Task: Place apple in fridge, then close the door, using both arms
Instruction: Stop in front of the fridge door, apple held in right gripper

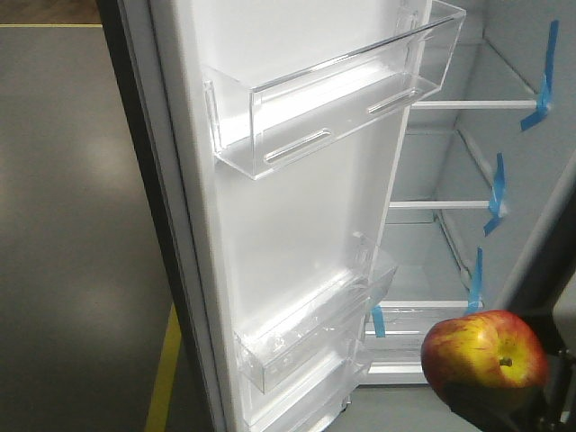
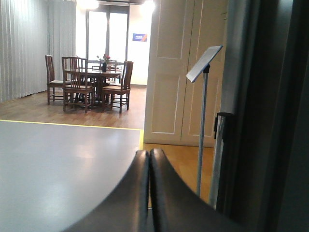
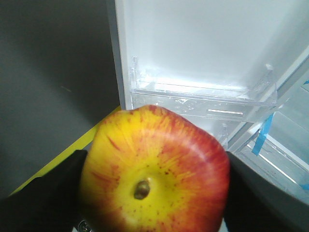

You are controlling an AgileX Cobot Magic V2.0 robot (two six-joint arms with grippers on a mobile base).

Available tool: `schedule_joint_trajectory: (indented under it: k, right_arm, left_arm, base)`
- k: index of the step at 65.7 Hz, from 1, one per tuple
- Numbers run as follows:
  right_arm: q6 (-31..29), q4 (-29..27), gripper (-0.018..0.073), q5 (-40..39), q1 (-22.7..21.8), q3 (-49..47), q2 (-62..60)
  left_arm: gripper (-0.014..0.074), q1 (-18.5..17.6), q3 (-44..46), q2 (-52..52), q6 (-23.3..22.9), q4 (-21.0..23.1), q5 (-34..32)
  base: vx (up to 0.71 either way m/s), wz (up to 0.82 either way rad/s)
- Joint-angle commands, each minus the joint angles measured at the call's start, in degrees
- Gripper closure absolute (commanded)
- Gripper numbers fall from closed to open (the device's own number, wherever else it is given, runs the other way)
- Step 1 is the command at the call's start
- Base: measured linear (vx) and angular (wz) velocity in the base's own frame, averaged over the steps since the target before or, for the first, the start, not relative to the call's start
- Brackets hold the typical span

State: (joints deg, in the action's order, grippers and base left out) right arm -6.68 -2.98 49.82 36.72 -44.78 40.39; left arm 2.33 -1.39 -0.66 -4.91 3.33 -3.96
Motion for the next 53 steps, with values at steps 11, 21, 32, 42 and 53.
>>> schedule_joint_trajectory:
  k: [11,21,32,42,53]
  right_arm:
    - [-0.4,-0.1,0.0376,-3.8,0.1,-1.7,-0.2]
    - [-0.4,-0.1,0.0376,-3.8,0.1,-1.7,-0.2]
    - [-0.4,-0.1,0.0376,-3.8,0.1,-1.7,-0.2]
    - [-0.4,-0.1,0.0376,-3.8,0.1,-1.7,-0.2]
    - [-0.4,-0.2,0.0376,-5.0,0.1,-1.7,-0.2]
  left_arm:
    - [0.0602,-0.1,-1.6,-0.9,-0.5,0.0,-4.1]
    - [0.0602,-0.1,-1.6,-0.9,-0.5,0.0,-4.1]
    - [0.0602,-0.1,-1.6,-0.9,-0.5,0.0,-4.1]
    - [0.0602,-0.1,-1.6,-0.9,-0.5,0.0,-4.1]
    - [0.0602,-0.1,-1.6,-0.9,-0.5,0.0,-4.1]
  base:
    - [0.0,0.0]
    - [0.0,0.0]
    - [0.0,0.0]
    - [0.0,0.0]
    - [0.0,0.0]
